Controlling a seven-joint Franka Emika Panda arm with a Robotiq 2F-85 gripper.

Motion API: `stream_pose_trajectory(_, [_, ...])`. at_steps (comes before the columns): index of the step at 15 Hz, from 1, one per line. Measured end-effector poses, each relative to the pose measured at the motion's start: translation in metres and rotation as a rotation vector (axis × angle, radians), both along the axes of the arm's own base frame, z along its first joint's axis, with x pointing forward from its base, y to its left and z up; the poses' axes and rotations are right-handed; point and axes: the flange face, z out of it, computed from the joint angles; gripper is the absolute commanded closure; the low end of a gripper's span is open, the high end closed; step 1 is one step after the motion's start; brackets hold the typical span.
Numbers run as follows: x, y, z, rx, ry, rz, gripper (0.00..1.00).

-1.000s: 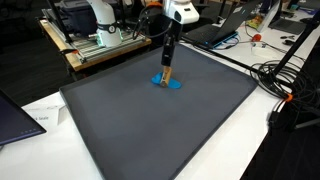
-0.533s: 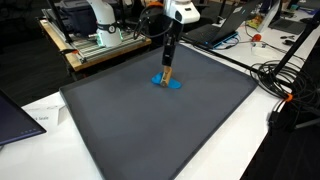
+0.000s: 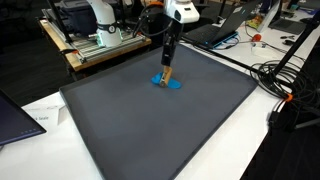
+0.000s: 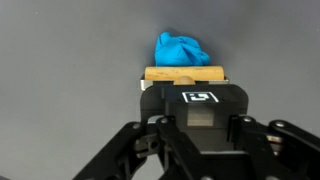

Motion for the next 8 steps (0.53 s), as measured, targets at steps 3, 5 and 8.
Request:
stream_pose_trajectory(3, [-0.0006, 0.0009, 0.0007, -0.012, 0.0, -0.016, 0.78])
stream_pose_trajectory(5, [-0.0012, 0.0015, 0.0011, -0.021, 0.001, -0.023, 0.78])
stream_pose_trajectory(8, [-0.0027, 0.0026, 0.0027, -0.035, 0.002, -0.024, 0.78])
